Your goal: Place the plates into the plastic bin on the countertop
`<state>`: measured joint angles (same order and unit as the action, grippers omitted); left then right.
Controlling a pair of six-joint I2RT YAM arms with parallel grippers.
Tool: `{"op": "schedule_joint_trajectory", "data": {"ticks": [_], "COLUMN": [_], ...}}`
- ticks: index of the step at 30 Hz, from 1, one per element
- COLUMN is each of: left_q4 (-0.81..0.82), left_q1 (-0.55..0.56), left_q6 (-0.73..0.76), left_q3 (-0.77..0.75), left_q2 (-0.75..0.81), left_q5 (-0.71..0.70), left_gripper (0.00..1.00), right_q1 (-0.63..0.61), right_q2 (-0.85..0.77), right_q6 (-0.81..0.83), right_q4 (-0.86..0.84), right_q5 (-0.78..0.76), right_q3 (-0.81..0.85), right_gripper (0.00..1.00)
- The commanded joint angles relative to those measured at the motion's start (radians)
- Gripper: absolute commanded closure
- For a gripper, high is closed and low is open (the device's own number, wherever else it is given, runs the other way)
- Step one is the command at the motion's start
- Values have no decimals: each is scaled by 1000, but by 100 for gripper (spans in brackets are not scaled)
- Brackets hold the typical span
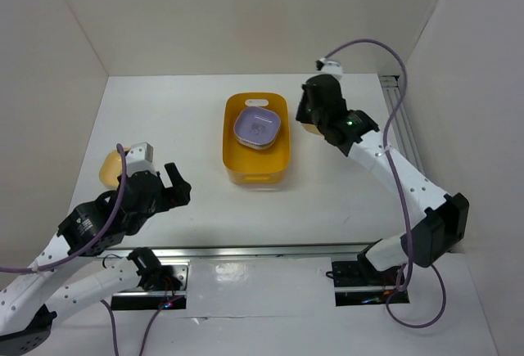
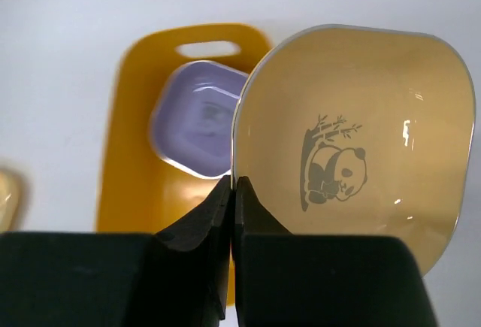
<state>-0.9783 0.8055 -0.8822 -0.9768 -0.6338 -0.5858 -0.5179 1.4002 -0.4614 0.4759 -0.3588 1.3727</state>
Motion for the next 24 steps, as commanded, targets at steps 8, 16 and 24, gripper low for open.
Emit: {"op": "schedule_joint_trajectory", "data": {"ticks": [8,16,24], "left_q4": [39,39,49], "left_q1": [-31,-31,-31], "left_q6": [49,49,49], "left_q3": [4,4,4], "left_q2": [19,19,8], "left_q5": [14,14,14], "left_gripper": [0,0,0], "right_q1": [-297,-302,-274], "right_q2": [457,563,488], "right_q6": [323,564,763], "right_q4": [234,267,148], "right_q5": [-2,38,207], "right_q3": [566,562,407], "right_gripper": [100,100,100]}}
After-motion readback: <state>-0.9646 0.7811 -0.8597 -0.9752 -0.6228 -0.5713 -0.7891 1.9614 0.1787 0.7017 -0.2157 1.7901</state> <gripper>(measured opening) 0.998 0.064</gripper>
